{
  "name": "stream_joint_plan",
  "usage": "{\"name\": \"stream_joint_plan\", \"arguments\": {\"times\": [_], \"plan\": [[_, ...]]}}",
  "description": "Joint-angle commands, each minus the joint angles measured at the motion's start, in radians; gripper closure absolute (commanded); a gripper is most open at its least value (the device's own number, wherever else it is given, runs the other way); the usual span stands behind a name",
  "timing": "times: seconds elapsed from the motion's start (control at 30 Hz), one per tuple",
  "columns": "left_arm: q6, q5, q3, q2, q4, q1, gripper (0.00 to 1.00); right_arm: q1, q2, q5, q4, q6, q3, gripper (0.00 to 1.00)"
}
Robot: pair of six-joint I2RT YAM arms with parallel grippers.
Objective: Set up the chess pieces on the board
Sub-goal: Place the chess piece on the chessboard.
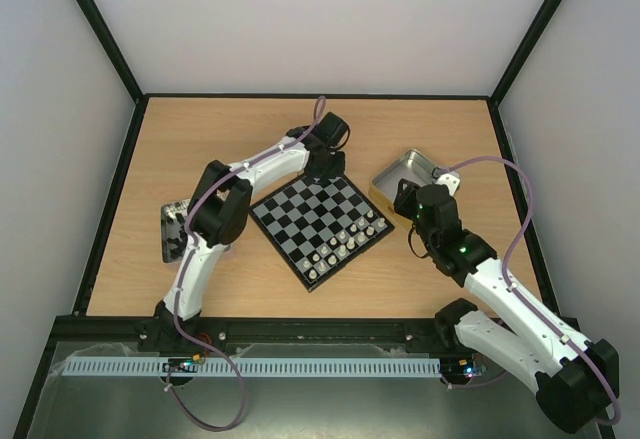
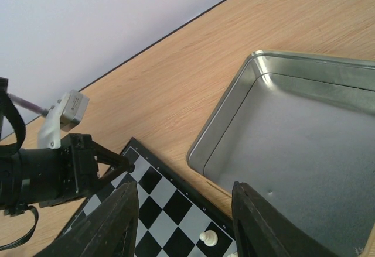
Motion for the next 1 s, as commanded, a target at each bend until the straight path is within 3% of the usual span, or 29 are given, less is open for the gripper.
{"name": "stream_joint_plan", "arguments": {"times": [0.0, 0.5, 0.8, 0.97], "plan": [[0.02, -0.044, 0.059, 0.045, -0.071, -0.005, 0.93, -0.003, -0.005, 0.023, -0.022, -0.009, 0.005, 0.57], [0.051, -0.009, 0.111, 0.098, -0.09, -0.005, 0.91, -0.003, -0.006, 0.011, -0.022, 0.003, -0.008, 0.56], [0.043, 0.015, 0.118, 0.109, -0.083, 0.0, 0.82, -0.004, -0.014, 0.011, -0.028, 0.003, -0.007, 0.55], [0.051, 0.052, 0.128, 0.094, -0.079, 0.013, 0.72, -0.003, -0.015, 0.01, -0.03, 0.003, -0.006, 0.55]]}}
